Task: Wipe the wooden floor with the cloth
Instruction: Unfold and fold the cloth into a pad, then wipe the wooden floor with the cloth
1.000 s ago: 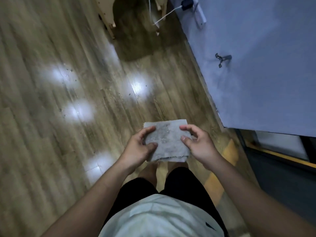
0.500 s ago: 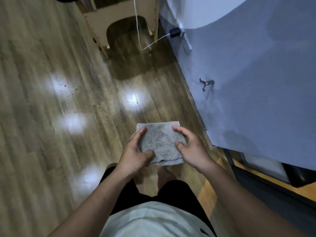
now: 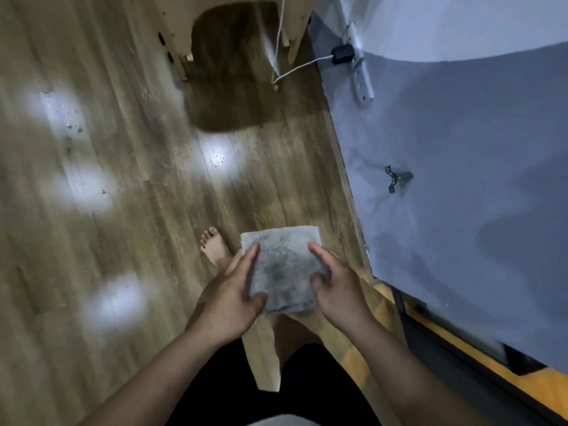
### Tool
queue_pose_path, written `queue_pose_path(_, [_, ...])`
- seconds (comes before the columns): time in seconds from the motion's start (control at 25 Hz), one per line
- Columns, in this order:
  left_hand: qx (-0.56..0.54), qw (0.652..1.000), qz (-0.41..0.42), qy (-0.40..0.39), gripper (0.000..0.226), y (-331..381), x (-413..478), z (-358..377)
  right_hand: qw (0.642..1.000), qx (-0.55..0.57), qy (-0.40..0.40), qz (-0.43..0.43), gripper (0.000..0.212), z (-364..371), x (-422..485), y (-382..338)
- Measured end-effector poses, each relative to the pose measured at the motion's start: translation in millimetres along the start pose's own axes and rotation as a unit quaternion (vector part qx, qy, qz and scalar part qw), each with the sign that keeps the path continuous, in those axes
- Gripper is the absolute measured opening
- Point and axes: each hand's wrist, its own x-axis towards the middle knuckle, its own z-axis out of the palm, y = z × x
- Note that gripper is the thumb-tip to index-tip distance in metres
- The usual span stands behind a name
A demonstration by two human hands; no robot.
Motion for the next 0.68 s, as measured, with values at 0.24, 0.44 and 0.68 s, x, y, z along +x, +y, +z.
queue_pose_path(0.24, [0.054,0.997,0.022,-0.054,0.093,-69.1,149.2,-21.4,0.999,-0.037,0.02,-0.004,0.055,48.2,141.2,28.5])
queue_pose_path(0.44, [0.129,0.986,0.07,-0.078,0.092,-128.9,310.3,9.0,0.998,-0.041,0.04,0.001,0.056,78.3,302.4,103.2])
queue_pose_path(0.68, [0.133,0.976,0.145,-0.09,0.087,-158.2,487.4,81.2,0.994,-0.063,0.087,0.007,0.042,67.6,476.3,197.6])
